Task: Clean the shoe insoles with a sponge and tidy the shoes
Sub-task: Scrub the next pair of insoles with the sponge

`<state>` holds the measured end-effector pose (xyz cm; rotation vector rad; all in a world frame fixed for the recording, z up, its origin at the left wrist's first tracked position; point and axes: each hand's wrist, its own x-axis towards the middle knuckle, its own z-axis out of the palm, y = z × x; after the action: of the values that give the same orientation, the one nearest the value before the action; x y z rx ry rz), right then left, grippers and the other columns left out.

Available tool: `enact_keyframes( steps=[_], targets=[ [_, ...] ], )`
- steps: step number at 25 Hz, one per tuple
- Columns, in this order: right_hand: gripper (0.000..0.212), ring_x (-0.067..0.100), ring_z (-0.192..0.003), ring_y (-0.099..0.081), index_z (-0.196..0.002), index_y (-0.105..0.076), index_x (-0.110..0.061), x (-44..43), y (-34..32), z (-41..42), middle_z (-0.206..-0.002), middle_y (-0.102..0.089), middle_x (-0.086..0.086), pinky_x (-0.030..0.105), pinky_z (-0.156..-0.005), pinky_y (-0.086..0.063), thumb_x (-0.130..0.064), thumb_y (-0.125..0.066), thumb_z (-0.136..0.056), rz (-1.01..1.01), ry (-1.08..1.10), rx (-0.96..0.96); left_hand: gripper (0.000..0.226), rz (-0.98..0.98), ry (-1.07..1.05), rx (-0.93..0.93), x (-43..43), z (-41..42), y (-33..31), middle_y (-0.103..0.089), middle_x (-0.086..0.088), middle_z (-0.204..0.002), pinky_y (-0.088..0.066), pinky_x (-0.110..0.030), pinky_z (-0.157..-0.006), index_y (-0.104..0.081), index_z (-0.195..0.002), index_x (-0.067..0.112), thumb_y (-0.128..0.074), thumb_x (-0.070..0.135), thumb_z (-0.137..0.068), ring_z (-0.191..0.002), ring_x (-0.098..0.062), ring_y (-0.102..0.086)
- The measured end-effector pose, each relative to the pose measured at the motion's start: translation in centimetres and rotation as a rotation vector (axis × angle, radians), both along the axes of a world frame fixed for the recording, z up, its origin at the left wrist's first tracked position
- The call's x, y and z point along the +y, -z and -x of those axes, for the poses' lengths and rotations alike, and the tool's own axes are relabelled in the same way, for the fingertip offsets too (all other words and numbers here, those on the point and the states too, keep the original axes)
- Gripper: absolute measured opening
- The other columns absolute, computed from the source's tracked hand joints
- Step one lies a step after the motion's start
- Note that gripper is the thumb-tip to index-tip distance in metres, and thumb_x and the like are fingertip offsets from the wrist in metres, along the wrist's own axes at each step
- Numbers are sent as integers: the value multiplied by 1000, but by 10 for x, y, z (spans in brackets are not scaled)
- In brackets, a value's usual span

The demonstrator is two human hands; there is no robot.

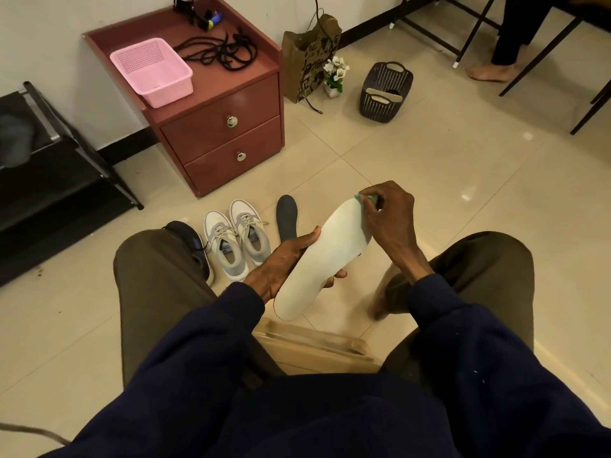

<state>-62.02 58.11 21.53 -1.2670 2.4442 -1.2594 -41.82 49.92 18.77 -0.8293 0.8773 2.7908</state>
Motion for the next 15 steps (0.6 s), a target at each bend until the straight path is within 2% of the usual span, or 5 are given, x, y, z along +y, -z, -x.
enact_keyframes(
  steps=[3, 6, 8, 13, 15],
  targets=[
    [8, 5, -88, -62, -94, -78, -19, 6, 3, 4, -94, -69, -8, 33, -82, -56, -15, -71, -91, -24, 81, -63, 63, 8, 20, 3, 1, 2, -1, -63, -23, -121, -55, -43, -79, -51, -145, 3, -53, 50, -103, -100, -40, -67],
    [10, 5, -90, -62, -99, -79, -17, 4, -1, -20, -98, -70, -7, 17, -77, -50, -15, -71, -92, -23, -147, -21, 58, 5, -7, -16, -1, 2, -3, -66, -22, -116, -55, -42, -77, -54, -141, 6, -50, 50, -103, -98, -39, -68],
    [10, 5, -89, -62, -99, -79, -16, 4, -3, -24, -97, -69, -6, 13, -75, -47, -14, -72, -92, -11, -237, 15, 59, -6, -33, -5, -1, 1, -2, -65, -22, -117, -56, -42, -76, -52, -143, 6, -49, 50, -104, -99, -39, -68],
    [8, 3, -84, -64, -94, -79, -20, 9, 3, 7, -90, -70, -11, 30, -79, -56, -16, -73, -91, -14, 103, -74, 65, -9, -6, 53, -3, 0, 2, -52, -28, -140, -55, -42, -80, -50, -148, 5, -52, 52, -103, -106, -40, -64],
    [8, 3, -83, -65, -95, -79, -20, 11, 2, 9, -89, -71, -11, 30, -80, -57, -16, -73, -90, -6, 166, -95, 65, -16, -11, 65, -3, 0, 1, -52, -26, -141, -55, -42, -79, -50, -148, 5, -50, 52, -103, -105, -40, -64]
  ],
)
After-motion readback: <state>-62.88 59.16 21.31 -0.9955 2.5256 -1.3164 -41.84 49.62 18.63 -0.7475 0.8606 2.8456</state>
